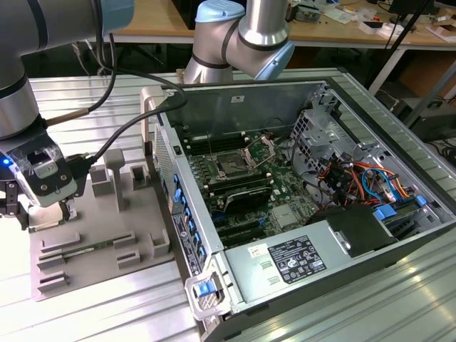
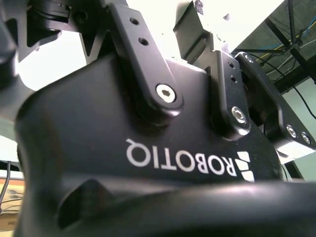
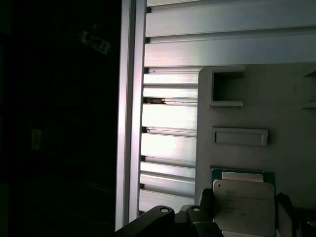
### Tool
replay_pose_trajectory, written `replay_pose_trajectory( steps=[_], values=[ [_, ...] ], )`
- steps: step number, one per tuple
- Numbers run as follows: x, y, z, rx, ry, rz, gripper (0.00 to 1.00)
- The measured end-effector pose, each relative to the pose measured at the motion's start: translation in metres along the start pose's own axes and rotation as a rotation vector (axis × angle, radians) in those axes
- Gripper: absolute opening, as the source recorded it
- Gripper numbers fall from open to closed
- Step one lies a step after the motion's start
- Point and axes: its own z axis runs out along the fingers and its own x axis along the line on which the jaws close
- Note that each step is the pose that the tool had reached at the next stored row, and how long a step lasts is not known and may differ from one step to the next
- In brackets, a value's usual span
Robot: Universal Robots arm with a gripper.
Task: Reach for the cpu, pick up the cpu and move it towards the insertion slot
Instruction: 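Pick up the cpu and move it towards the insertion slot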
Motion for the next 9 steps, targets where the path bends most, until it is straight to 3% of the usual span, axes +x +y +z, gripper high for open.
replay_pose_trajectory(
  steps=[9],
  values=[
    [0.0, -0.0001, -0.0019, 0.0001, 0.0, 0.0, 0.55]
  ],
)
